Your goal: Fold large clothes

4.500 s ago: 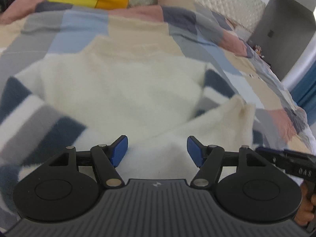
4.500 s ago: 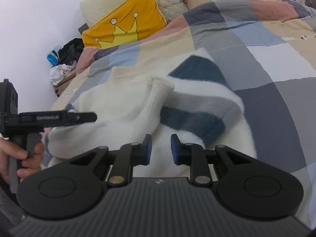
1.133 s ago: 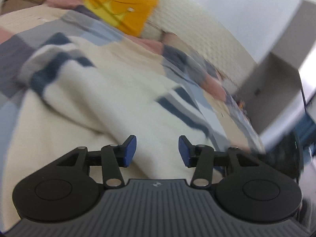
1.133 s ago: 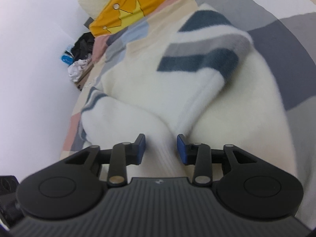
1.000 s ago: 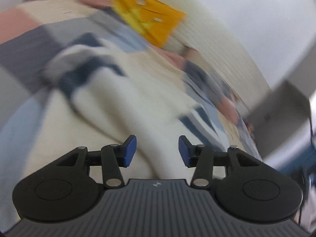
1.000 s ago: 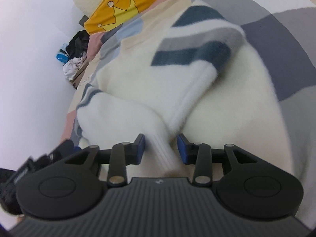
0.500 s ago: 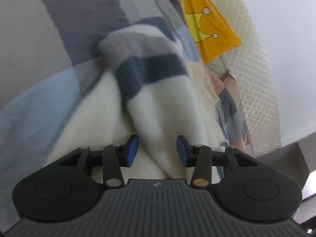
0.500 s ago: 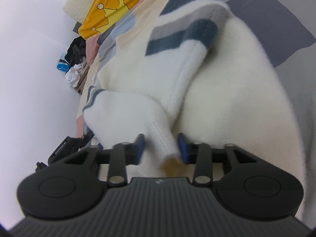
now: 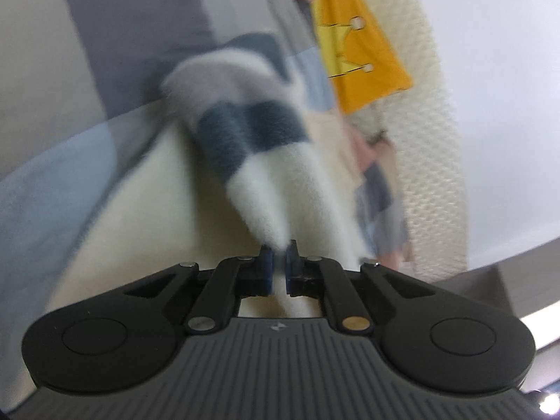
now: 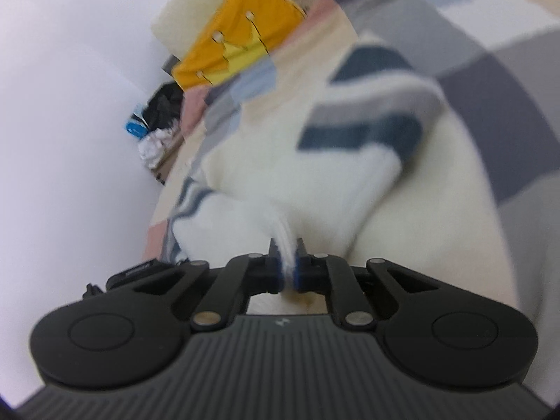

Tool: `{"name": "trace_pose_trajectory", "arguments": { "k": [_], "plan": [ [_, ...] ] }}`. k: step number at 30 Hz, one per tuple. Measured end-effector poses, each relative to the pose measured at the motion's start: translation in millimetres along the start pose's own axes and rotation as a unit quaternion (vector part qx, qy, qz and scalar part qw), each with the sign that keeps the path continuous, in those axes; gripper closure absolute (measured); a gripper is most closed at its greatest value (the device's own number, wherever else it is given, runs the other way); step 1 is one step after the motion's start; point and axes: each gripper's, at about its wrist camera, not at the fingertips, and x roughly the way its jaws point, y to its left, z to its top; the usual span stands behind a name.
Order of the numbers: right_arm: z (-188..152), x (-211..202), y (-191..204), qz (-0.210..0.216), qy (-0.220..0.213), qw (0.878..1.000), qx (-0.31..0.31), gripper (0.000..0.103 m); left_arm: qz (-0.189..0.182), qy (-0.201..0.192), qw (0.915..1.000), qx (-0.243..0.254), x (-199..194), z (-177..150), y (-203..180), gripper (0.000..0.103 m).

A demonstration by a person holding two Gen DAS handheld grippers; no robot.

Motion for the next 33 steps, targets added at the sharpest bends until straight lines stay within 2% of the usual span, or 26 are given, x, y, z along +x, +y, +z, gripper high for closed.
{"name": "trace_pose_trajectory", "arguments": {
  "k": [2,6,13,20,26,28,30,32,33],
  "plan": [
    [5,-7,6,0.000,-0.016,1.000,-0.017,0.094,-0.013,-0.002,0.9999,0.004,-11,1,-7,0.096],
    [7,-6,5,-0.028,-0.022,0.999,-0.034,0.094,0.004,0.003,0.9999,0.008,-23,0,-7,0.096],
    [-12,27,-13,-0.112,0.034,0.992,-0.041,0.094,0.081,0.030,0.9960,0.022,-23,-5,8,0.096],
    [-20,38,-17,-0.127,0.057,0.990,-0.038,0.094,0.132,0.036,0.9868,0.086,-9,-9,-1,0.096],
    [-22,41,-16,-0.134,0.059,0.988,-0.038,0.094,0.143,0.034,0.9810,0.127,-13,-15,-13,0.094],
    [-21,38,-16,-0.130,0.059,0.989,-0.028,0.093,0.147,0.036,0.9787,0.139,-9,-13,-18,0.089],
    [-18,35,-14,-0.123,0.057,0.991,-0.019,0.092,0.158,0.037,0.9756,0.148,-12,-13,-22,0.078],
    [-16,31,-11,-0.119,0.056,0.991,-0.019,0.092,0.164,0.041,0.9726,0.159,-17,-15,-26,0.060],
    [-16,30,-9,-0.121,0.058,0.991,-0.020,0.091,0.165,0.043,0.9717,0.163,-20,-16,-28,0.059]
  ]
}}
